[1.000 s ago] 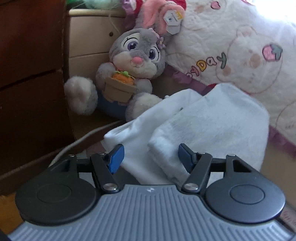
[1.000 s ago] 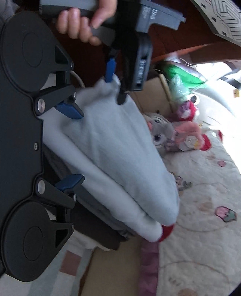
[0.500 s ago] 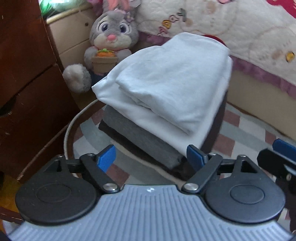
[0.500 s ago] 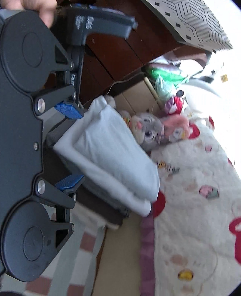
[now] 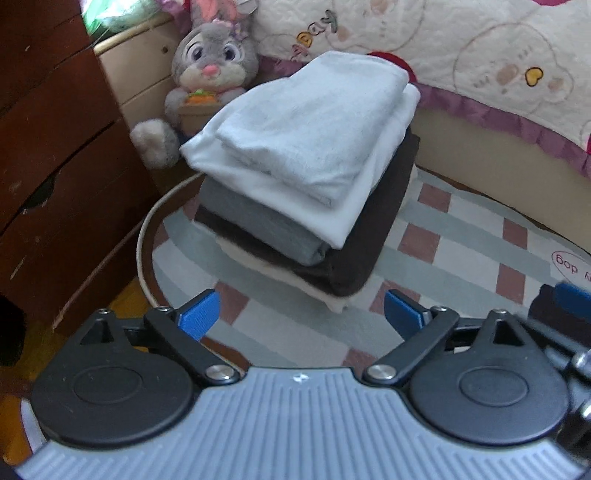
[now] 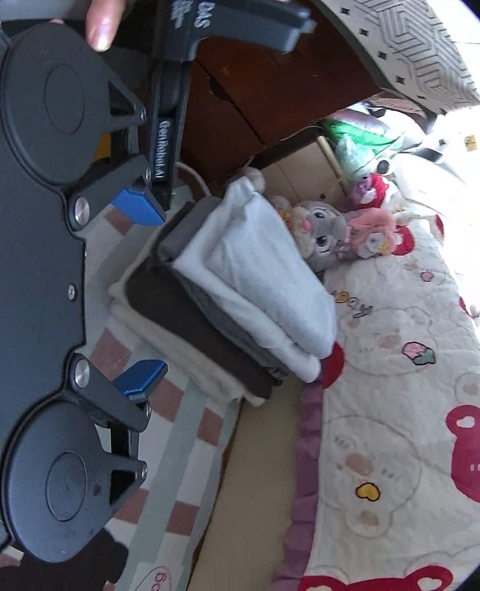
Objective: Fold clothes
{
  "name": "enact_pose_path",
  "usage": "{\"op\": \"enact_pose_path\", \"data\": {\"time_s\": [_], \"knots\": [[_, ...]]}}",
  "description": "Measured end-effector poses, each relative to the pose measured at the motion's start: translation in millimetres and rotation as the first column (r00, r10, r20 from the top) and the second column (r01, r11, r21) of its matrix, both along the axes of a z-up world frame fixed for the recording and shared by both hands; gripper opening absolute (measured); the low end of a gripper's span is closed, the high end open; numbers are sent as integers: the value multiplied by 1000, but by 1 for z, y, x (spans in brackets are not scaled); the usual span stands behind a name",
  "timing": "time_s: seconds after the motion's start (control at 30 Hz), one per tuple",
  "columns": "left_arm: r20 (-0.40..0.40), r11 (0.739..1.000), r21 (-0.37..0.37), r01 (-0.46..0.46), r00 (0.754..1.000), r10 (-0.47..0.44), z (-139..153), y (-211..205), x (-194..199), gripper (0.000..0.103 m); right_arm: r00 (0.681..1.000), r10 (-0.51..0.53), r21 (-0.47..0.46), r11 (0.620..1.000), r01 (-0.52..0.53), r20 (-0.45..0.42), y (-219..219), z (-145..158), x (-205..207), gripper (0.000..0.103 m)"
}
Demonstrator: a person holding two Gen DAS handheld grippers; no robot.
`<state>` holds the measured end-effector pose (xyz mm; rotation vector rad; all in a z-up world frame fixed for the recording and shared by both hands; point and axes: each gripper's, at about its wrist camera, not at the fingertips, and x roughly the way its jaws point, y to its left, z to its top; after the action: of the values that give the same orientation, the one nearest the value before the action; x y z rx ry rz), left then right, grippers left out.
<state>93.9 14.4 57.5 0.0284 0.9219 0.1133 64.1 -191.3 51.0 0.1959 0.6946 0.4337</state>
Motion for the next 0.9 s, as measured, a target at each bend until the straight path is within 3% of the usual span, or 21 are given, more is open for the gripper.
{"op": "enact_pose_path", "data": {"time_s": [0.13, 0.27, 0.9], "knots": [[-42, 999, 33, -1, 999, 2, -7, -4, -11, 101, 998, -2, -17, 1000, 1, -56, 5, -3, -11, 87], [-58, 999, 49, 13, 998, -10, -9, -6, -23, 101, 998, -11, -77, 997, 7, -56, 13, -4, -21, 87], [-20, 994, 99, 43, 999, -41, -3, -17, -52, 101, 998, -34, -132, 991, 26, -57, 10, 1, -47, 88]]}}
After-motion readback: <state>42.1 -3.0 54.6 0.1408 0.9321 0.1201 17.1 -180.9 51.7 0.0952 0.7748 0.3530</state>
